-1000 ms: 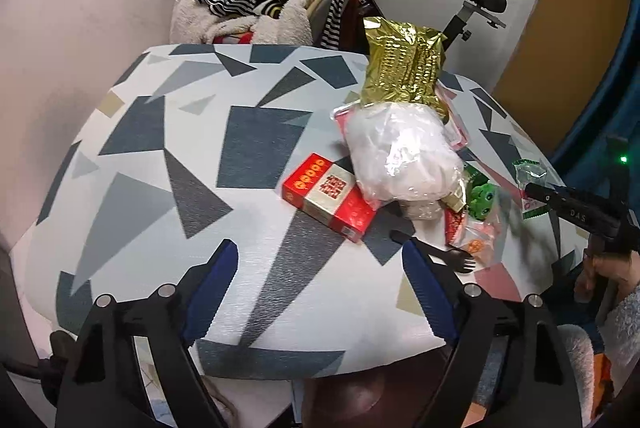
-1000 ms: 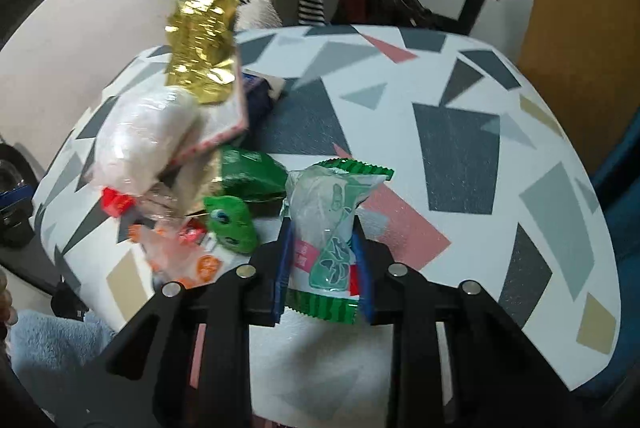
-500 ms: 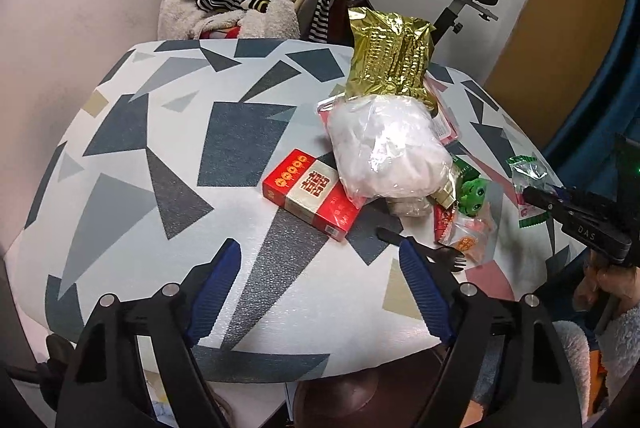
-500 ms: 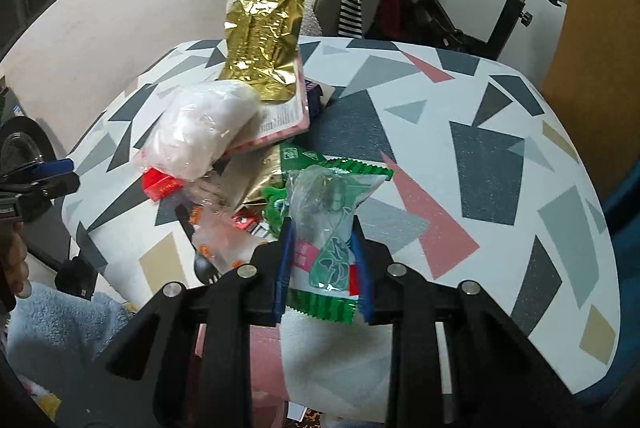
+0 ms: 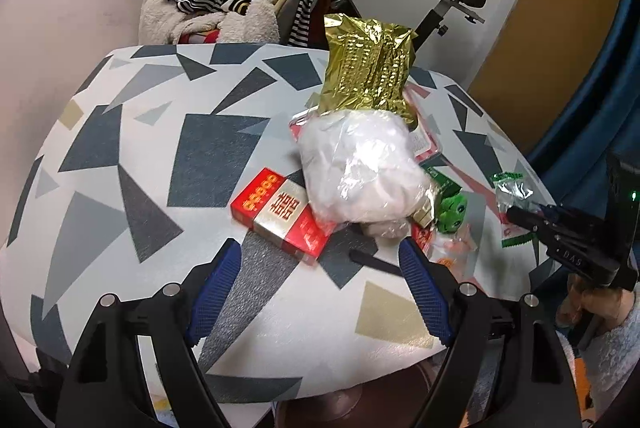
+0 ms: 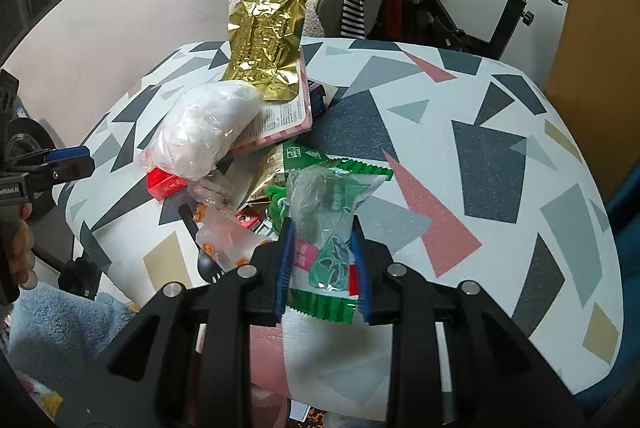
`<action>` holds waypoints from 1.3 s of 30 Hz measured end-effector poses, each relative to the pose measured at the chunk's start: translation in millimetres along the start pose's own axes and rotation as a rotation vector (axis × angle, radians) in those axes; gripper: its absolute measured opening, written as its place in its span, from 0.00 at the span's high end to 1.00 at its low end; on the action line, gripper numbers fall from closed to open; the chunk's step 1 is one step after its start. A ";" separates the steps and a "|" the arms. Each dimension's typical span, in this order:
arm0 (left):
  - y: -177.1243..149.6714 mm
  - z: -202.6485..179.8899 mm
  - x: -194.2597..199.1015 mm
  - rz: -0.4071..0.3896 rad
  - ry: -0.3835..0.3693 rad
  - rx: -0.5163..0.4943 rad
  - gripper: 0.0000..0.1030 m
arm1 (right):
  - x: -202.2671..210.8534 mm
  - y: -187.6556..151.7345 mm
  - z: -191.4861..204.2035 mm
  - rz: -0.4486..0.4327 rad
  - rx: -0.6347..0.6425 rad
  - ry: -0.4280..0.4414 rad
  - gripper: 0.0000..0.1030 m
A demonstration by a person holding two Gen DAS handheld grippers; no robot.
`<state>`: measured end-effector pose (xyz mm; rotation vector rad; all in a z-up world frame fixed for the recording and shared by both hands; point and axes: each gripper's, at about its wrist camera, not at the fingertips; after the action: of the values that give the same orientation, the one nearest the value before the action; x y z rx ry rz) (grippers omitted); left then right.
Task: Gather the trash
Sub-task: 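Grasp the gold foil bag with the left gripper while the right gripper holds the wrapper, then carry the gold foil bag down into the brown bin and open the left gripper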
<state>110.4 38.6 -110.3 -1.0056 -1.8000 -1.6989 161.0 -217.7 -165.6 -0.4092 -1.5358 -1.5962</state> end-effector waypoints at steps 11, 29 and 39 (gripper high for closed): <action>89.4 -3.1 -33.6 -0.039 -0.154 -0.012 0.23 | 2.9 2.2 -9.8 -0.013 -0.019 -0.009 0.72; 171.0 18.5 -155.0 0.015 -0.273 -0.037 0.25 | -2.4 9.5 -37.8 -0.010 -0.031 -0.055 0.72; 167.5 20.9 -112.0 -0.057 -0.218 -0.102 0.54 | 5.0 15.2 -24.0 -0.024 -0.015 -0.043 0.72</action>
<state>312.0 32.1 -90.6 -1.2360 -1.9082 -1.7897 177.2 -239.8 -156.6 -0.4374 -1.5671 -1.6286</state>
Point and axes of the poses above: each gripper's, at about its wrist camera, not at the fingertips, and x roughly against the way its jaws point, z to its left, y to its top, and after that the axes turned 7 degrees about -x, right-handed
